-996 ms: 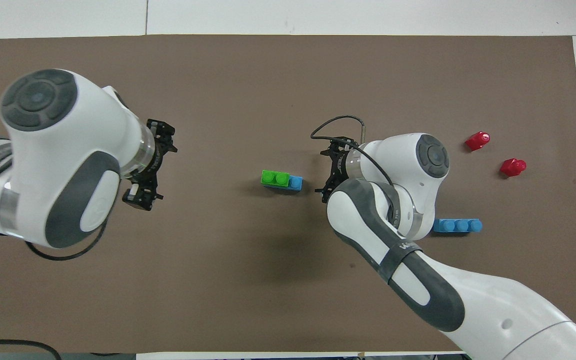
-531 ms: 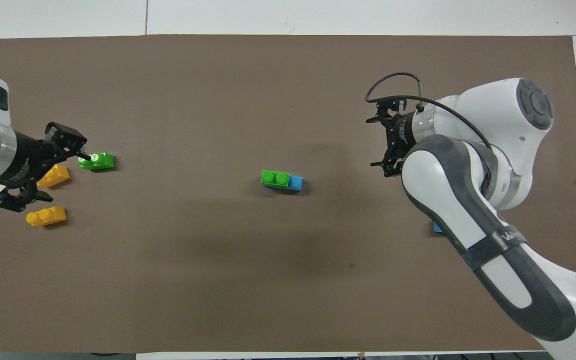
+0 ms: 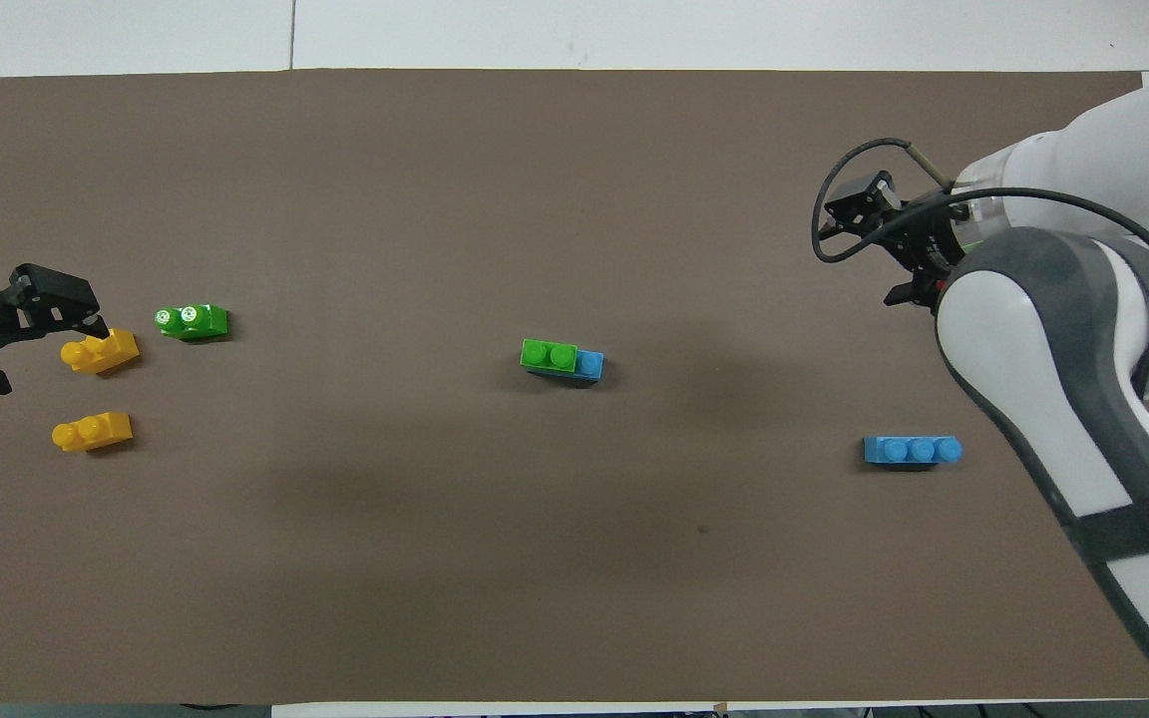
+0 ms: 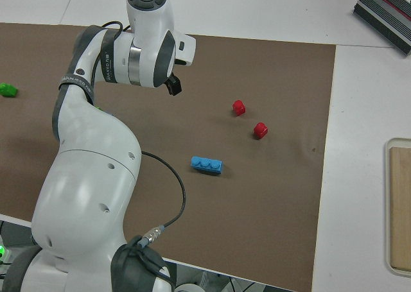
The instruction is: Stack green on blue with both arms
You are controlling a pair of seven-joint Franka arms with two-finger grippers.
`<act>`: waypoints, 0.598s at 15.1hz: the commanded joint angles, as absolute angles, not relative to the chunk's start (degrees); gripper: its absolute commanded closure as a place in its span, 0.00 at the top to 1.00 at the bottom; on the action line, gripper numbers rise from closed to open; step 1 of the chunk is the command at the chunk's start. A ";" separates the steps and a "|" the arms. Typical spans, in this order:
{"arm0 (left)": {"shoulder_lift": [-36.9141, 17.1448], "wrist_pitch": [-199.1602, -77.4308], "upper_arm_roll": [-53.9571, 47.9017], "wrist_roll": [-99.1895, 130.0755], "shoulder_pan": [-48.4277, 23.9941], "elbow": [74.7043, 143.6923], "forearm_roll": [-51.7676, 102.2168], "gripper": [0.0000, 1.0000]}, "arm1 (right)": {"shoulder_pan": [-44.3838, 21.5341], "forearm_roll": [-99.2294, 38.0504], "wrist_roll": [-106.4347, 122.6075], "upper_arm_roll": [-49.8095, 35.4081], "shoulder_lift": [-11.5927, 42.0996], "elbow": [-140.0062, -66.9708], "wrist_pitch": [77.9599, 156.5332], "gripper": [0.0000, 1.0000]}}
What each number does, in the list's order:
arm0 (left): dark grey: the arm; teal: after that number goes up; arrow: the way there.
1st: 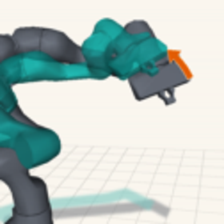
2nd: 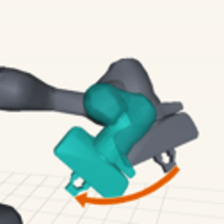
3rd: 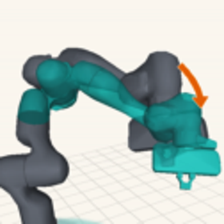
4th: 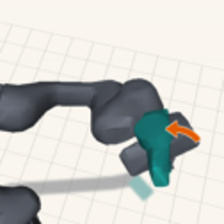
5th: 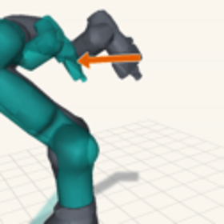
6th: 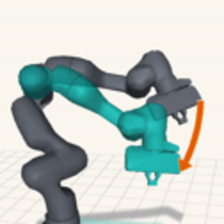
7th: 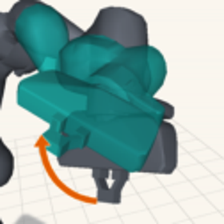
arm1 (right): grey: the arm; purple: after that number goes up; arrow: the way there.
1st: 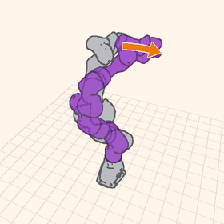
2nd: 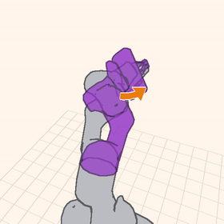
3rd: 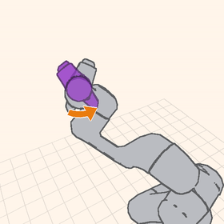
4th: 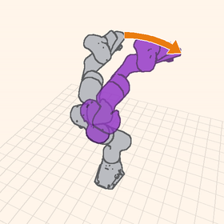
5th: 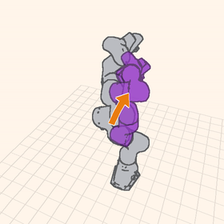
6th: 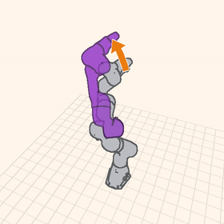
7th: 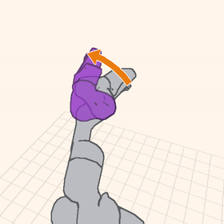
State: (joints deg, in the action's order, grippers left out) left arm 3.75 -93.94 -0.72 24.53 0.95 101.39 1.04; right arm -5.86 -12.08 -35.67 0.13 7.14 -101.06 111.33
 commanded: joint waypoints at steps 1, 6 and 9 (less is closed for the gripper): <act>4.04 -90.80 -1.06 17.79 1.41 100.19 0.09 1.00 | -3.70 -5.48 -21.84 -0.53 2.21 -101.51 106.89 1.00; 4.57 -93.42 -1.14 16.52 2.10 101.68 0.44 1.00 | 0.61 -3.52 -7.93 -0.35 0.26 -98.71 98.62 1.00; 3.87 -89.06 -1.76 15.30 -0.16 98.80 -0.26 1.00 | 0.88 1.39 -5.63 -0.44 0.26 -96.60 96.69 1.00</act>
State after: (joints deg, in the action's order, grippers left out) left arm 3.79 -92.17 -1.12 16.84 1.16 100.69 1.03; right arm 0.26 -1.69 -7.32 0.32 -0.40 -98.82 98.60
